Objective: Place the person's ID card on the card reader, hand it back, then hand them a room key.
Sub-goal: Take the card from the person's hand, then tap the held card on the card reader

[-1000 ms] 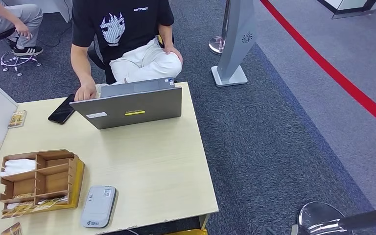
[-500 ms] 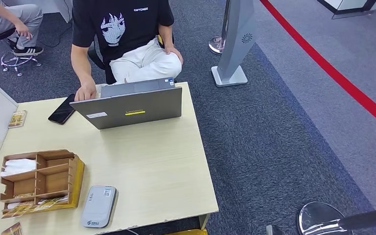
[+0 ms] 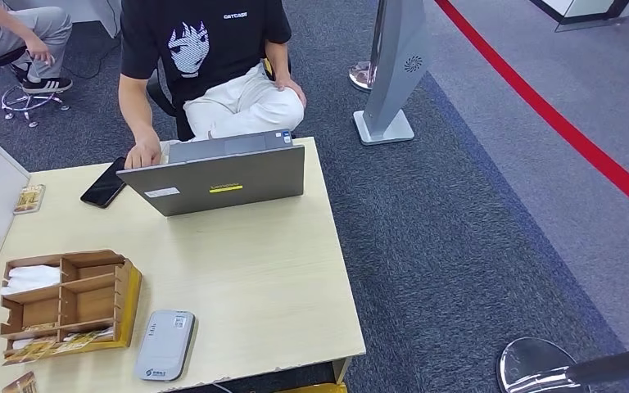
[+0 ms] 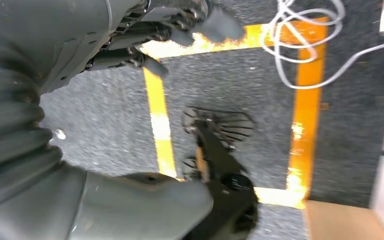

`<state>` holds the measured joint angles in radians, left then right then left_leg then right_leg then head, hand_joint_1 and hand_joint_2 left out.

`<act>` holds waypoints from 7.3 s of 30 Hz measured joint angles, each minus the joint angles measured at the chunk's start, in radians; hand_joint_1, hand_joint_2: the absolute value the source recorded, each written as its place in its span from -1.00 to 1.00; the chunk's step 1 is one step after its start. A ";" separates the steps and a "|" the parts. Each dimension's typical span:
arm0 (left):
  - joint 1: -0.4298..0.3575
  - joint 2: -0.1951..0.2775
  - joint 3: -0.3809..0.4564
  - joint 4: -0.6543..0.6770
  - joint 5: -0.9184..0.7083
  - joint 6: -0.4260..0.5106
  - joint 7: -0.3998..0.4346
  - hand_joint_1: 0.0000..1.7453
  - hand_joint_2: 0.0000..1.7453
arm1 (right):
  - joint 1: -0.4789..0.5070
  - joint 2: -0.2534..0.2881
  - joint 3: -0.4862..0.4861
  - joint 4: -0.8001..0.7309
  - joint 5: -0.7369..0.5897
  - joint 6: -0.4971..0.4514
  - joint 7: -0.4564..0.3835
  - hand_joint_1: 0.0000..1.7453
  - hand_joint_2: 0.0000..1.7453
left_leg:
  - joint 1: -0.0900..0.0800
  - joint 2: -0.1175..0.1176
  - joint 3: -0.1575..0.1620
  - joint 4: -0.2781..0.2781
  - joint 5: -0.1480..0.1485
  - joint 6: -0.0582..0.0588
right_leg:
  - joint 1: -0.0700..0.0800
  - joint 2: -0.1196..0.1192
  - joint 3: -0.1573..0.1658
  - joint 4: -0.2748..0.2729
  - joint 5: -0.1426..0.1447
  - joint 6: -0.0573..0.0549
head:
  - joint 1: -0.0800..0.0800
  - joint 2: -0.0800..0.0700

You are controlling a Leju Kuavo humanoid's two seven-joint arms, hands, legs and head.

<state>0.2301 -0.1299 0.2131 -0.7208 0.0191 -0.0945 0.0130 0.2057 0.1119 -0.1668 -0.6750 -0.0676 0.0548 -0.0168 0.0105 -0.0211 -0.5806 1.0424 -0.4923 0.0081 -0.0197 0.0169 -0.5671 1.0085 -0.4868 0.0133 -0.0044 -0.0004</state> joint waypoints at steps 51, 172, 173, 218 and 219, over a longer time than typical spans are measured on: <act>0.112 -0.096 0.096 -0.410 -0.008 -0.130 -0.017 -1.00 1.00 | 0.145 0.096 -0.111 -0.366 -0.124 0.140 0.017 -1.00 1.00 | 0.000 0.000 0.000 0.000 0.000 0.000 | 0.000 0.000 0.000 0.000 0.000 0.000 | 0.001 0.000; -0.008 0.325 -0.287 -1.349 -1.125 0.194 -0.246 1.00 1.00 | 0.200 0.190 -0.217 -0.633 -0.052 0.220 -0.144 -1.00 1.00 | 0.001 0.008 0.000 0.000 -0.001 -0.003 | 0.001 0.009 -0.003 0.001 0.001 -0.002 | 0.000 0.000; 0.034 0.316 -0.292 -1.329 -1.127 0.190 -0.235 1.00 1.00 | 0.201 0.190 -0.217 -0.639 -0.050 0.223 -0.141 -1.00 1.00 | 0.001 0.008 0.000 0.000 -0.001 -0.003 | 0.001 0.009 -0.003 0.001 0.001 -0.002 | 0.000 0.000; 0.099 0.389 -0.595 -0.958 -1.150 0.210 0.015 1.00 1.00 | 0.138 0.190 -0.219 -0.618 0.019 0.252 -0.123 -1.00 1.00 | 0.001 0.007 0.000 0.000 -0.001 -0.003 | 0.001 0.007 -0.002 0.001 0.001 -0.002 | 0.000 0.000; 0.099 0.388 -0.592 -0.956 -1.153 0.208 0.014 1.00 1.00 | 0.138 0.190 -0.219 -0.618 0.019 0.251 -0.123 -1.00 1.00 | 0.001 0.007 0.000 0.000 -0.001 -0.003 | 0.001 0.007 -0.002 0.001 0.001 -0.002 | 0.000 0.000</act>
<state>0.3291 0.2584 -0.3786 -1.6770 -1.1344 0.1136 0.0266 0.3438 0.3021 -0.3857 -1.2933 -0.0483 0.3061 -0.1397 0.0113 -0.0139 -0.5805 1.0422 -0.4929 0.0056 -0.0190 0.0238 -0.5695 1.0093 -0.4860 0.0116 -0.0041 -0.0004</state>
